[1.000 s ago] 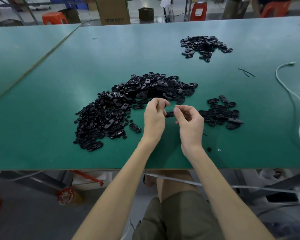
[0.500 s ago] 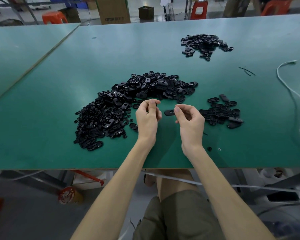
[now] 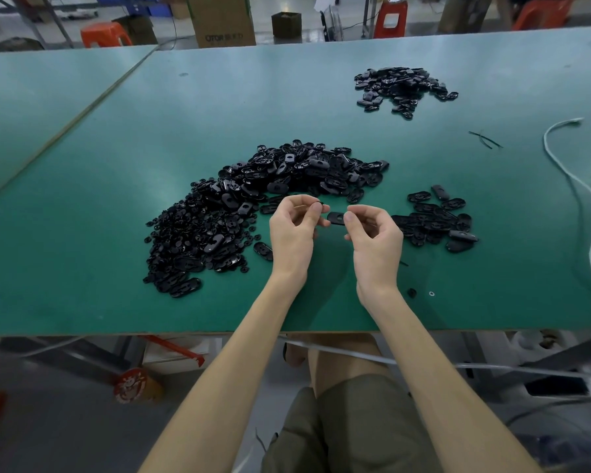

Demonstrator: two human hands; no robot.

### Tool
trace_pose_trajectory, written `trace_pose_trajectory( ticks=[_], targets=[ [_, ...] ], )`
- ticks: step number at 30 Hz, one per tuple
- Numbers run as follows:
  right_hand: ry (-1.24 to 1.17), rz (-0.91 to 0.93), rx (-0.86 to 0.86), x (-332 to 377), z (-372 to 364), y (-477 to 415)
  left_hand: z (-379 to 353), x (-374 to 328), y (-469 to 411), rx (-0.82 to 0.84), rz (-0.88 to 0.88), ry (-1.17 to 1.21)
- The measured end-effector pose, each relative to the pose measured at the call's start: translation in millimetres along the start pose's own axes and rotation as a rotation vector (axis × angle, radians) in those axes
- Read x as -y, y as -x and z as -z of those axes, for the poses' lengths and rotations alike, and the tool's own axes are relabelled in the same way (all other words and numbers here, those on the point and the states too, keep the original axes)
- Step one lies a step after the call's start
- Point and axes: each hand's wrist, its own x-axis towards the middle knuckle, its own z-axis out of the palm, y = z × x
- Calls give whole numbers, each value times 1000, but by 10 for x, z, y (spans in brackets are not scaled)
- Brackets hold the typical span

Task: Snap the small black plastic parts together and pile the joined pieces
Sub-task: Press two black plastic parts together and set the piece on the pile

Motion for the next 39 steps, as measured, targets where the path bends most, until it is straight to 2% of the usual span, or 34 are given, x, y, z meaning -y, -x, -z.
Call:
trace_pose_trajectory(
  ticks=[3,17,21,25,29,39],
  targets=[
    [3,-3,0,3,3,5,-5,19,-6,-7,-6,-60],
    [14,-30,29,33,17,14,-4,23,-6,-8,12,-68],
    [-18,-29,-12,34,16,14,-15,16,-1,-25,21,-71],
    [-19,-20,-54,25,12,12,-22,21,1,52,23,-170],
    [-15,-5,-41,32,3,18,-44,10,15,156,-65,-324],
    [-54,-24,-7,48,9,24,-27,-4,14,134,-61,-316]
  ],
)
